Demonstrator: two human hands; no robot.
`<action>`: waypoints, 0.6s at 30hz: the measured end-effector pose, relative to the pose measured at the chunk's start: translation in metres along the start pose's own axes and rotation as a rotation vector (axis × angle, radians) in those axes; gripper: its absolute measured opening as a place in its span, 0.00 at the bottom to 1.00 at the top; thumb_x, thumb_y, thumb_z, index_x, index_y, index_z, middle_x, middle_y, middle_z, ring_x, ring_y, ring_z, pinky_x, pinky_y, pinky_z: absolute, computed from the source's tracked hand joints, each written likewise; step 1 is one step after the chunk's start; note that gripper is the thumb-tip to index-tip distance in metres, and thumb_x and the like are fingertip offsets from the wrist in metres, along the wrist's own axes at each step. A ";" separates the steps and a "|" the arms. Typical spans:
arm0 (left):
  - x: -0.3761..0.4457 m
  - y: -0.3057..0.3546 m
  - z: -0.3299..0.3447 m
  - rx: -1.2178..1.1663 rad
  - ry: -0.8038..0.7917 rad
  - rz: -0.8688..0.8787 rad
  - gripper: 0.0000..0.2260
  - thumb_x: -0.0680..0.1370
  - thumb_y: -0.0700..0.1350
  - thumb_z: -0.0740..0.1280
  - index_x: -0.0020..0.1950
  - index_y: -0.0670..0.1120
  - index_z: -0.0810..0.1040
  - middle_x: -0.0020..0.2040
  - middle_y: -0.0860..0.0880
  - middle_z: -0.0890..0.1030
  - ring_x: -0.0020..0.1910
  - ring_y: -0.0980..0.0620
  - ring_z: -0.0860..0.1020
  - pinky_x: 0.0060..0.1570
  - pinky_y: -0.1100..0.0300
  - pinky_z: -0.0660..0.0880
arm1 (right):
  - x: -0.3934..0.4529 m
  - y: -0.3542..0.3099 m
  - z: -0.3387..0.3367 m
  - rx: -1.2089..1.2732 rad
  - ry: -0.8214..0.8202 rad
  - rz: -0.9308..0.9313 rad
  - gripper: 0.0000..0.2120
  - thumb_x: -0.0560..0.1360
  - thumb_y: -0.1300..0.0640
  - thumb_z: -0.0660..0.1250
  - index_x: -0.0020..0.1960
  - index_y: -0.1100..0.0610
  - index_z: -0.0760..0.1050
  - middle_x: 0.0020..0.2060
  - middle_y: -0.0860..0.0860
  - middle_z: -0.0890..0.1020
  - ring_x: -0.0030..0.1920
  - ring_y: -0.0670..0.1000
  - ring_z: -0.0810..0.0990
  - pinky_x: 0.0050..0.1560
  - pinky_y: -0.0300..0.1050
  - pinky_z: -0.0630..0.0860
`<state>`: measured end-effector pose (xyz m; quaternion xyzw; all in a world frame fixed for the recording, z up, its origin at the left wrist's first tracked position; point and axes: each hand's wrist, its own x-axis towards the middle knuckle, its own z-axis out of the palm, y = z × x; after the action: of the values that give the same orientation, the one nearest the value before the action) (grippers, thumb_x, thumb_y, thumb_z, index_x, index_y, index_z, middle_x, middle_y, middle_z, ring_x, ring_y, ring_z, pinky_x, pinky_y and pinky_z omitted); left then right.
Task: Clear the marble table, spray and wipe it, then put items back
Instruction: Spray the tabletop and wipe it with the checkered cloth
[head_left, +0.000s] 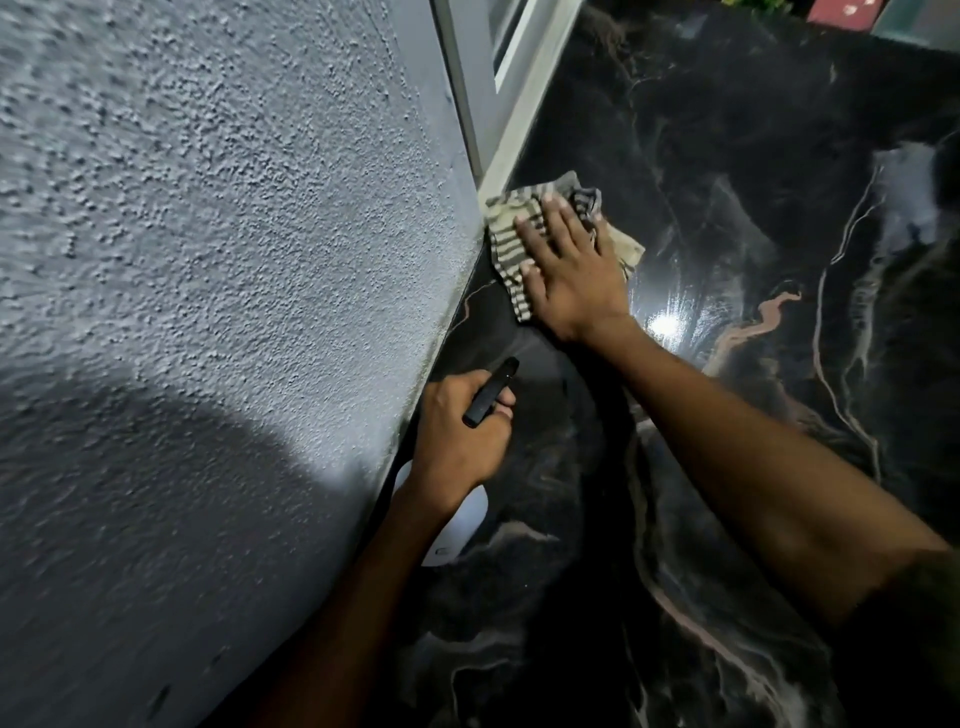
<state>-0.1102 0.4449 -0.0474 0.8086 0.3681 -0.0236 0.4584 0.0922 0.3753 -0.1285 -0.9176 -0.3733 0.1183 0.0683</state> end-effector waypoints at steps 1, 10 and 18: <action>-0.001 -0.001 -0.001 -0.001 0.003 0.003 0.05 0.67 0.41 0.67 0.39 0.47 0.82 0.32 0.49 0.83 0.32 0.51 0.83 0.33 0.54 0.81 | 0.010 -0.005 -0.003 0.010 -0.004 0.040 0.30 0.84 0.43 0.47 0.84 0.48 0.50 0.84 0.56 0.48 0.84 0.54 0.45 0.81 0.62 0.42; -0.008 -0.010 -0.010 0.019 0.043 0.056 0.05 0.68 0.38 0.69 0.38 0.46 0.83 0.35 0.50 0.85 0.38 0.49 0.84 0.42 0.52 0.82 | -0.112 -0.077 0.041 0.081 -0.017 -0.004 0.32 0.81 0.43 0.54 0.83 0.50 0.53 0.83 0.58 0.45 0.83 0.56 0.42 0.80 0.63 0.48; -0.020 -0.001 0.015 -0.030 -0.043 0.054 0.05 0.68 0.42 0.67 0.41 0.50 0.81 0.33 0.48 0.84 0.34 0.47 0.83 0.32 0.43 0.82 | -0.263 0.034 0.050 0.063 0.023 0.331 0.31 0.81 0.44 0.51 0.83 0.42 0.50 0.84 0.50 0.49 0.83 0.50 0.46 0.80 0.62 0.50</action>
<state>-0.1206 0.4228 -0.0491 0.8105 0.3366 -0.0230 0.4789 -0.0812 0.1685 -0.1395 -0.9652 -0.2126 0.1292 0.0808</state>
